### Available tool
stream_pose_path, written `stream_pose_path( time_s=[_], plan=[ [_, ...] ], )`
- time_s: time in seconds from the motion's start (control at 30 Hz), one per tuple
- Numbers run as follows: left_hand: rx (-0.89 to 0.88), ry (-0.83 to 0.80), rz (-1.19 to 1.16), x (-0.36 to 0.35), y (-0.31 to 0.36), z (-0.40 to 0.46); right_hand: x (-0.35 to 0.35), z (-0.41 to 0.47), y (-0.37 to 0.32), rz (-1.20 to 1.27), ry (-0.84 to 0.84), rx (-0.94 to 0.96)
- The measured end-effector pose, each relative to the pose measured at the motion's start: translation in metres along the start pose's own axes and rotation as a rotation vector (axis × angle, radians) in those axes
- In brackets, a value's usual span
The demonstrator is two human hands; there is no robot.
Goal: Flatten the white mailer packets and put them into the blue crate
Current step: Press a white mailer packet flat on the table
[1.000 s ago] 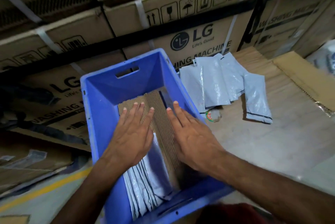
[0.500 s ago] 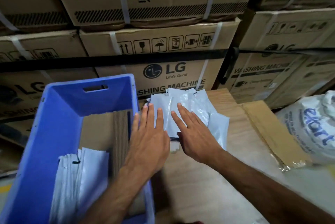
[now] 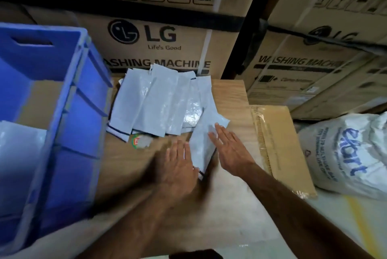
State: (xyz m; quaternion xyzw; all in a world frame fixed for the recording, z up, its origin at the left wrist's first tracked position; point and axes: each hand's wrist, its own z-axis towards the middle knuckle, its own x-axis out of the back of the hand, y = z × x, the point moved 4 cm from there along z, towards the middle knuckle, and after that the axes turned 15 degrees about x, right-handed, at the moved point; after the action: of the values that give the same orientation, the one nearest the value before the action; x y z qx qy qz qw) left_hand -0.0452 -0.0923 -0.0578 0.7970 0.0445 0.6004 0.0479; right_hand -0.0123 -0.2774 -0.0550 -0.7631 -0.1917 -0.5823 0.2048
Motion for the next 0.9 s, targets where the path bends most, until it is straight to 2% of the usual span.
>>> stream_pose_path(
  time_s=[0.17, 0.27, 0.37, 0.43, 0.57, 0.63, 0.77, 0.9],
  plan=[
    [0.107, -0.046, -0.065, -0.046, 0.043, -0.002, -0.025, 0.007, 0.02, 0.067, -0.085, 0.048],
    [0.19, -0.084, -0.037, -0.058, 0.052, 0.003, -0.034, 0.015, 0.02, 0.097, -0.032, 0.045],
    [0.196, -0.151, -0.024, -0.064, 0.046, 0.008, -0.043, 0.015, 0.016, 0.079, 0.008, 0.041],
    [0.146, -0.141, -0.033, -0.063, 0.033, 0.009, -0.043, 0.013, 0.011, 0.02, 0.018, 0.074],
    [-0.057, 0.056, 0.027, -0.043, -0.013, -0.015, -0.033, 0.006, -0.012, -0.052, 0.073, 0.106],
    [-0.151, 0.099, 0.064, -0.032, -0.043, -0.035, -0.031, -0.002, -0.037, -0.03, 0.138, 0.153],
    [-0.255, 0.08, 0.192, -0.036, -0.104, -0.071, -0.044, -0.036, -0.107, 0.061, 0.2, 0.219],
    [-0.292, 0.014, 0.196, -0.052, -0.139, -0.099, -0.078, -0.065, -0.159, 0.172, 0.114, 0.125]
  ],
)
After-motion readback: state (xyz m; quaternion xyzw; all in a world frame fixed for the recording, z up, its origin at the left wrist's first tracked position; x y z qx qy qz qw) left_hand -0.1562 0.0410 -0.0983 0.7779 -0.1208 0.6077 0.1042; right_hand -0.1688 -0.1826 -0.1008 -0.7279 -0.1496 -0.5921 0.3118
